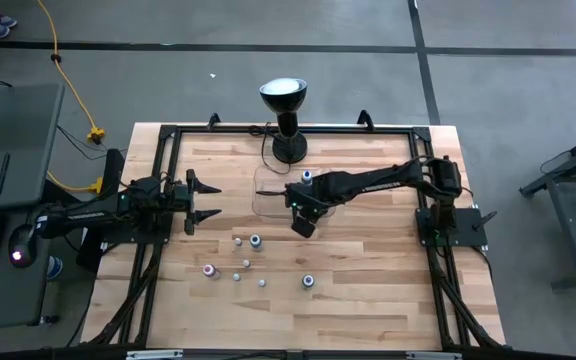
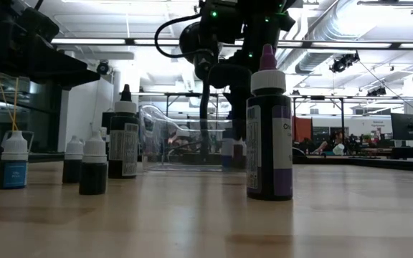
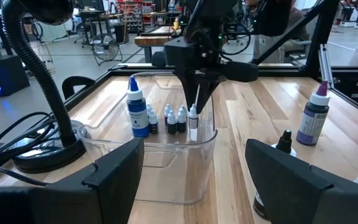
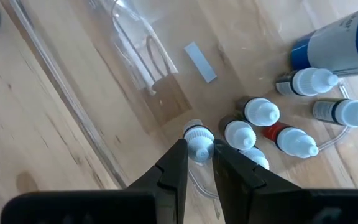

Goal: Pick & Place food coloring
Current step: Put the right orange food coloring bottle into the transparent bin, then put the black food coloring bottle into the transparent bin

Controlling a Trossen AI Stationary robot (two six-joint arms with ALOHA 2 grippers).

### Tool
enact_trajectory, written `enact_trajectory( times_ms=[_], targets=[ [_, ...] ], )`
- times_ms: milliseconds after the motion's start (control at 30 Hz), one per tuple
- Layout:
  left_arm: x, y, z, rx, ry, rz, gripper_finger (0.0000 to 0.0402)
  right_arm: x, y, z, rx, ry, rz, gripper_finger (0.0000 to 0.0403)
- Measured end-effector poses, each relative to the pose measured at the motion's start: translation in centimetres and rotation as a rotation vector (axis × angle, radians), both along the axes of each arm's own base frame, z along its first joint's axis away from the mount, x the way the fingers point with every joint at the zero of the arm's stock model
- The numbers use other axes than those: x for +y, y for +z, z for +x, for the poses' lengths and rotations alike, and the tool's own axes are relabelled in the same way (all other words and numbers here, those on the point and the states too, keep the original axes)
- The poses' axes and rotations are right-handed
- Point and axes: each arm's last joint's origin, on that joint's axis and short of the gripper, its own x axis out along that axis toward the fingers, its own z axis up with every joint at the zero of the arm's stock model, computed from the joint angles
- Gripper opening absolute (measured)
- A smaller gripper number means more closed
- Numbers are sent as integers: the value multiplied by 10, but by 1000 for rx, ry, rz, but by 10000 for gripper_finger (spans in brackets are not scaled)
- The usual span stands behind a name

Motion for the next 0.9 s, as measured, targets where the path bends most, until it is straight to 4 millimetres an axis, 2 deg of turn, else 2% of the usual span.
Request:
enact_trajectory(
  times_ms=[300,667,900],
  targets=[
    [0,0,0,0,0,0,278,0,0,0,0,3,0,73],
    [0,0,0,0,0,0,278,1,0,0,2,25,13,112],
    [0,0,0,0,0,0,278,-4,18,5,-6,66,17,115]
  ],
)
